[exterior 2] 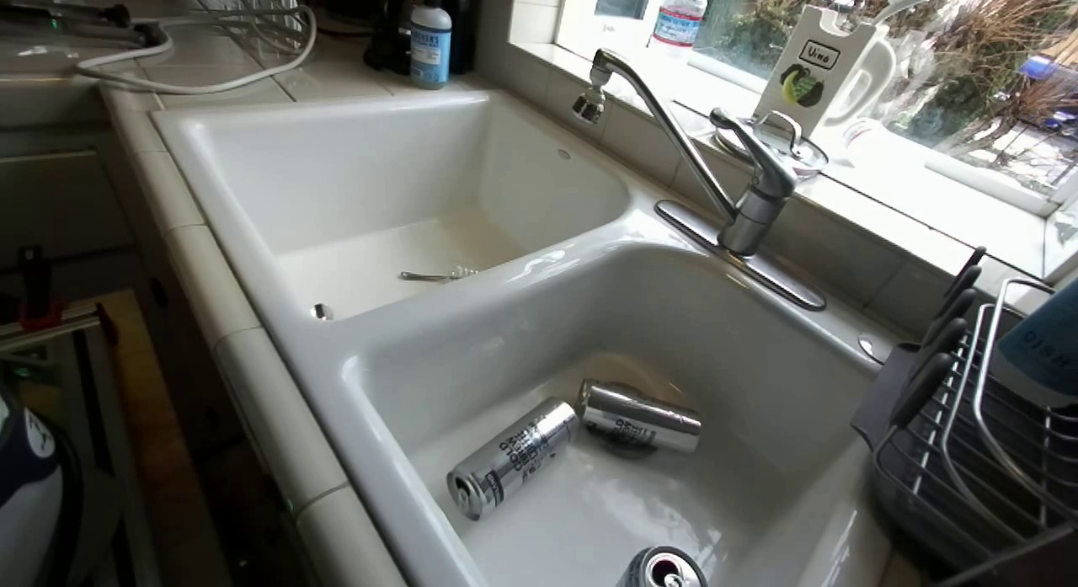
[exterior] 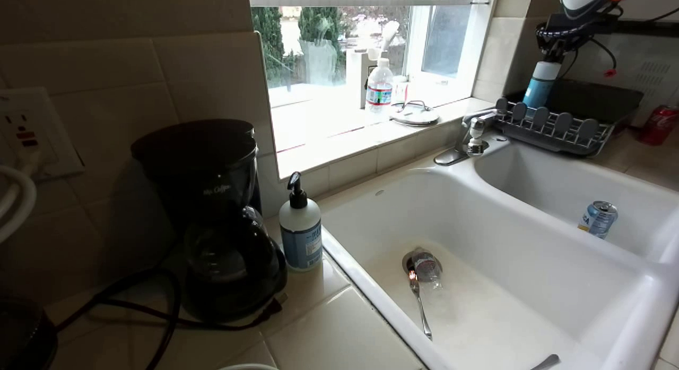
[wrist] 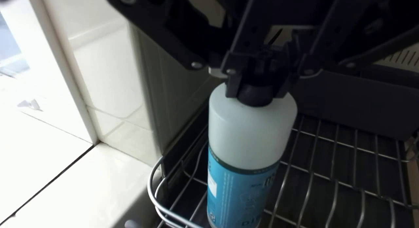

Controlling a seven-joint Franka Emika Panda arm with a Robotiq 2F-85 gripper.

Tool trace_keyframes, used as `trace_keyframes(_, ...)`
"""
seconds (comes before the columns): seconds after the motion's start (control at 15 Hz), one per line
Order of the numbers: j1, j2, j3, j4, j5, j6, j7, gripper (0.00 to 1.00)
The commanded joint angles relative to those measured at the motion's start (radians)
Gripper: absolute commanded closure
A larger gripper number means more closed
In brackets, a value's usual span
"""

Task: Move the blue bottle to the right side of the sink

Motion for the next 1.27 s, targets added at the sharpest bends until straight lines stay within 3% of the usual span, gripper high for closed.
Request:
trace_keyframes(0.0,0.006,0.037,-0.004,0.038,-0.005,-0.013,0.029,0.93)
trace_keyframes(0.13,0.008,0.046,-0.004,0.044,-0.008,-0.021,0.031,0.93)
trace_keyframes(0.2,0.01,0.049,-0.005,0.043,-0.011,-0.022,0.033,0.45)
trace_keyframes(0.33,0.013,0.048,-0.007,0.043,-0.016,-0.026,0.034,0.38)
trace_keyframes(0.67,0.02,-0.047,-0.008,0.022,-0.03,-0.036,0.029,0.01)
trace_keyframes(0.87,0.025,-0.182,-0.001,-0.024,-0.037,-0.043,-0.003,0.0)
trace_keyframes(1.07,0.023,-0.347,0.048,-0.132,0.031,-0.018,-0.199,0.0)
trace_keyframes(1.13,0.012,-0.214,0.023,0.001,0.002,-0.02,-0.116,0.0)
trace_keyframes(1.2,0.015,-0.261,0.034,-0.025,0.01,-0.02,-0.151,0.01)
